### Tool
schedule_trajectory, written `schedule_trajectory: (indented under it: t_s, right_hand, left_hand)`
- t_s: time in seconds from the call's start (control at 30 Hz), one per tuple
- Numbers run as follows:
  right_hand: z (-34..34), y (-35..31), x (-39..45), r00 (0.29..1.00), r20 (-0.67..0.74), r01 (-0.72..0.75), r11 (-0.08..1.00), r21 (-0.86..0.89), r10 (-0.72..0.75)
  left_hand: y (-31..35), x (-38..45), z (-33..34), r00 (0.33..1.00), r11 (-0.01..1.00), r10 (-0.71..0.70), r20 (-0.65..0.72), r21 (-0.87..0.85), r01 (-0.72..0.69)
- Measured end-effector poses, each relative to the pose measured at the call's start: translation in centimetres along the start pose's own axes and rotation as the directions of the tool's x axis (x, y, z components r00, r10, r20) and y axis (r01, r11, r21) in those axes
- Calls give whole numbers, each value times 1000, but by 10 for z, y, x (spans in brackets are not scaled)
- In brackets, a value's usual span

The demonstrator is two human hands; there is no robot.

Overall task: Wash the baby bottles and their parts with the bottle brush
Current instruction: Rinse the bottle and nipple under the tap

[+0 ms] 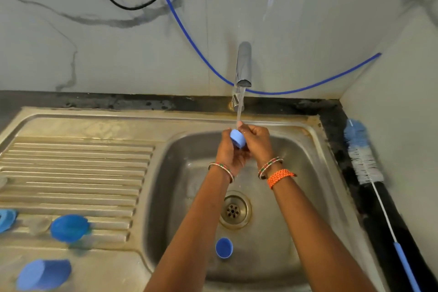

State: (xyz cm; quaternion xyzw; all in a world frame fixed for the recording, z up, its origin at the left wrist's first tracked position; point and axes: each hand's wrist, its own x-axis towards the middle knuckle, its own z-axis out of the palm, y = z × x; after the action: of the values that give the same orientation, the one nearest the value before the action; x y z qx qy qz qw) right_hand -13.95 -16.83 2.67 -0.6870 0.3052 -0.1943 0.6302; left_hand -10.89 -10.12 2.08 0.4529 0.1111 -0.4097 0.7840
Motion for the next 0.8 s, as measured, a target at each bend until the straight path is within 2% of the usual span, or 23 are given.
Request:
schedule_trajectory:
  t_s: [0.07, 0.13, 0.2, 0.23, 0.37, 0.43, 0.47, 0.53, 0.6, 0.67, 0.8]
  right_hand:
    - [7, -2, 0, 999, -45, 21, 1000, -1, -21]
    - [14, -2, -4, 999, 22, 35, 999, -42, -34]
    - [17, -2, -6, 995, 102, 14, 1000, -26, -11]
    - [18, -3, -5, 996, 91, 1, 1000, -8, -1]
    - [16, -9, 6, 986, -157, -52, 996, 71, 63]
    - [20, -11, 3, 985, -155, -68, 995, 73, 78]
    - [22, -11, -1, 992, -106, -60, 997, 37, 64]
    - [24, -10, -11, 998, 40, -45, 999, -12, 46]
    - [20, -10, -15, 994, 111, 0, 998, -66, 8]
    - [13, -11, -13, 996, 66, 75, 989, -128, -67]
    - [9, -8, -6, 979, -39, 175, 929, -327, -199]
  left_hand:
    - [1, -1, 4, 999, 999, -11, -43, -54, 9]
    - [8, 1, 7, 996, 999, 14, -88, -47, -18]
    - [16, 3, 10, 988, 996, 61, -143, 79, -50]
    - [19, 3, 10, 987, 989, 81, -139, 135, -62]
    - [8, -11, 8, 984, 975, 144, 104, 157, -159]
    - [3, -7, 5, 979, 978, 170, 111, 104, -182]
    - [4, -3, 4, 981, 981, 178, 80, 66, -184]
    - [11, 3, 3, 990, 990, 141, 5, 6, -141]
    - [20, 8, 1, 999, 999, 20, -46, -36, -22]
    - [25, 7, 0, 997, 998, -65, -48, 1, 65]
    - [25, 6, -1, 998, 987, -58, 29, 151, 53]
